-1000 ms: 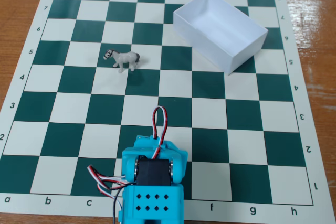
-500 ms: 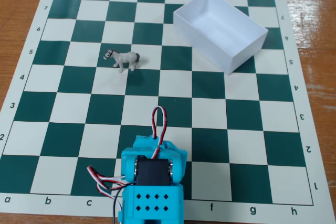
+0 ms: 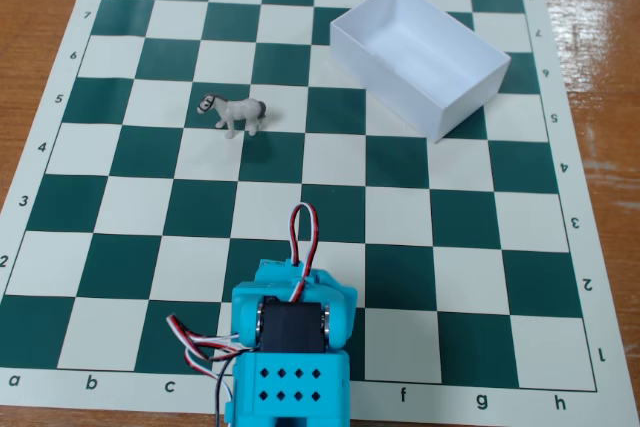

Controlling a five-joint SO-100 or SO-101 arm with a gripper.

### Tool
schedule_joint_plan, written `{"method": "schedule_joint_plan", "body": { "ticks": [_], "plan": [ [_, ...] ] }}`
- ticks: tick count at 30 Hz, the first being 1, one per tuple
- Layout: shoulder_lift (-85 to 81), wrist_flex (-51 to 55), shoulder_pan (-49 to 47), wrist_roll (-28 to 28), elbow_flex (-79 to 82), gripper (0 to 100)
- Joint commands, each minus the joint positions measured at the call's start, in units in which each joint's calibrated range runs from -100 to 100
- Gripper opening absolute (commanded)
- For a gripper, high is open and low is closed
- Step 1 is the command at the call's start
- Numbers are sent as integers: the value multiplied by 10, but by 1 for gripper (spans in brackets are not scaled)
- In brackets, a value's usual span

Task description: Grab the toy horse and put it in the box.

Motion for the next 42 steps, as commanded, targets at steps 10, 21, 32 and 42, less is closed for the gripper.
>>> {"method": "schedule_joint_plan", "body": {
  "ticks": [10, 21, 32, 42],
  "plan": [
    [113, -252, -1, -78, -8, 6],
    [365, -313, -52, -180, -201, 25],
    [584, -264, -75, -284, -443, 30],
    [774, -197, -72, -352, -619, 30]
  ]
}}
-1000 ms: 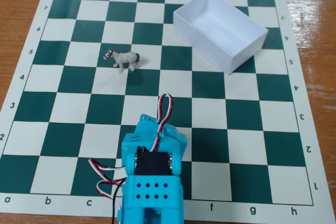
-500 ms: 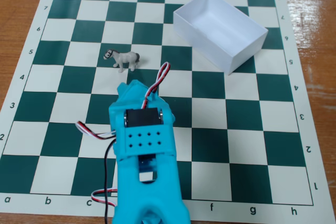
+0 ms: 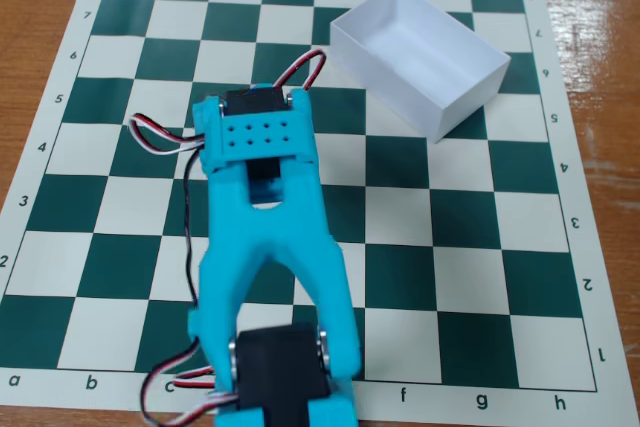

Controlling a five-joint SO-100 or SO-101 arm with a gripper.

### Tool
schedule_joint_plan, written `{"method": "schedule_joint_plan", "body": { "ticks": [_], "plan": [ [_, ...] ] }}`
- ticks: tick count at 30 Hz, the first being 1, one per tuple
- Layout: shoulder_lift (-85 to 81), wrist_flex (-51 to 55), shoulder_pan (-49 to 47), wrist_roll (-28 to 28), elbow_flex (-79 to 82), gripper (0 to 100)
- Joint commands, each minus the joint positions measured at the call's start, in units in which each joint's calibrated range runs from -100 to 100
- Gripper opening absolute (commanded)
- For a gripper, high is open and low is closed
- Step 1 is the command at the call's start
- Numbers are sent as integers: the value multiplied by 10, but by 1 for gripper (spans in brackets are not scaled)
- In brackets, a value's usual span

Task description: Grab the toy horse and put it in the box.

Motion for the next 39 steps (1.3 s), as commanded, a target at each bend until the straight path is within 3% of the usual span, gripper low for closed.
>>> {"method": "schedule_joint_plan", "body": {
  "ticks": [1, 12, 39],
  "plan": [
    [46, 21, -2, -19, -70, 30],
    [186, 79, -22, -42, -230, 30],
    [439, 70, -24, -44, -492, 30]
  ]
}}
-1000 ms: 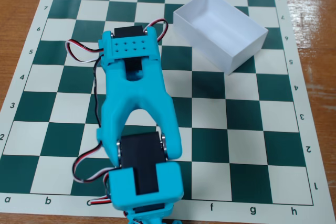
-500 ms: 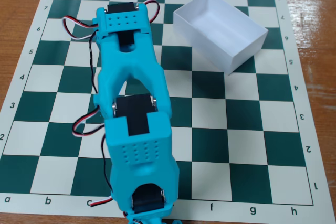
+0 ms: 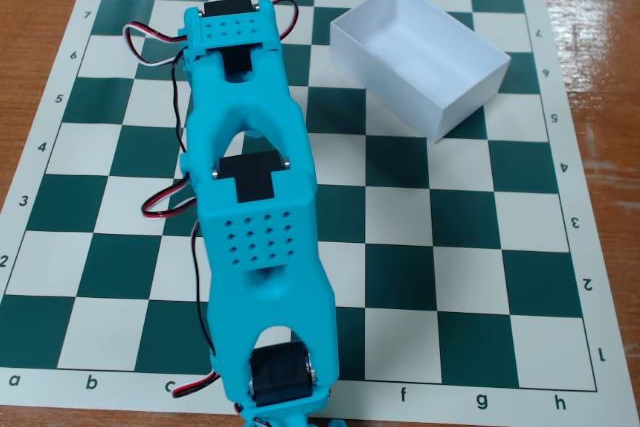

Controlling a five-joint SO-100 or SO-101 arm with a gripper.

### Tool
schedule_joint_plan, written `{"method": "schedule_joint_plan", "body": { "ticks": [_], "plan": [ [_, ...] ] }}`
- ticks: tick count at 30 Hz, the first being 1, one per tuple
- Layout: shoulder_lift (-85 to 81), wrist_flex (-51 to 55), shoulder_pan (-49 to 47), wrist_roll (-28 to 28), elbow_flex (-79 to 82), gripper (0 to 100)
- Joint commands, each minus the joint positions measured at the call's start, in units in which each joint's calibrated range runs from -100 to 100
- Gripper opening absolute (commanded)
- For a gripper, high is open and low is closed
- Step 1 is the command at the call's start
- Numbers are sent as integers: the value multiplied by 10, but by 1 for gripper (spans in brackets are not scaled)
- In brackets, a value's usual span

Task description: Grab the toy horse and put it in the box.

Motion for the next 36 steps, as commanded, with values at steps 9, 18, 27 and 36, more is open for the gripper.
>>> {"method": "schedule_joint_plan", "body": {
  "ticks": [9, 18, 27, 36],
  "plan": [
    [48, -18, -6, -2, -60, 29],
    [77, -18, -5, -1, -77, 25],
    [85, -14, 12, 3, -79, 0],
    [33, -8, 55, 42, -81, 0]
  ]
}}
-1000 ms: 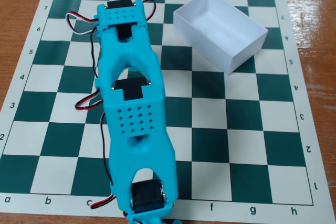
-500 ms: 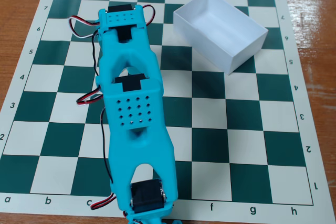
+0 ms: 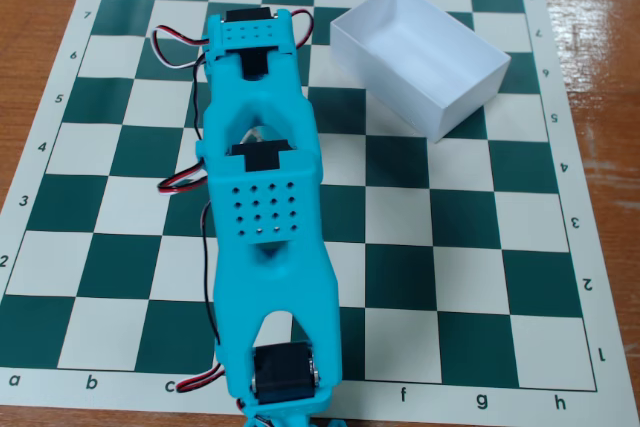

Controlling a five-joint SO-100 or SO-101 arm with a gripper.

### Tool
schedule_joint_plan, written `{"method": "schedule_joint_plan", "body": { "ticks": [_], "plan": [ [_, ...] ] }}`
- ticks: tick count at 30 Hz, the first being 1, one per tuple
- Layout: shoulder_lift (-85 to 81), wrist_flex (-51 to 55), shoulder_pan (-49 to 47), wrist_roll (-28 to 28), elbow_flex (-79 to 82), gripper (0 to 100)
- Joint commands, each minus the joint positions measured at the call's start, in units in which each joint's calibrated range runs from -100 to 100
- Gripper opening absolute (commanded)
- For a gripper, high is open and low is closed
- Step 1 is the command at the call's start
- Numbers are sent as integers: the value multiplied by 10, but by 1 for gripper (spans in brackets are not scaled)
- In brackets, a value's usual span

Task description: Grab the toy horse and put it in the box.

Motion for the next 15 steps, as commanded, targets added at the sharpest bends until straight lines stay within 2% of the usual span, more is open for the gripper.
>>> {"method": "schedule_joint_plan", "body": {
  "ticks": [1, 8, 15],
  "plan": [
    [-64, -1, 30, 30, -27, 0],
    [-136, -47, 76, 114, -60, 0],
    [-126, -122, 122, 184, -66, 0]
  ]
}}
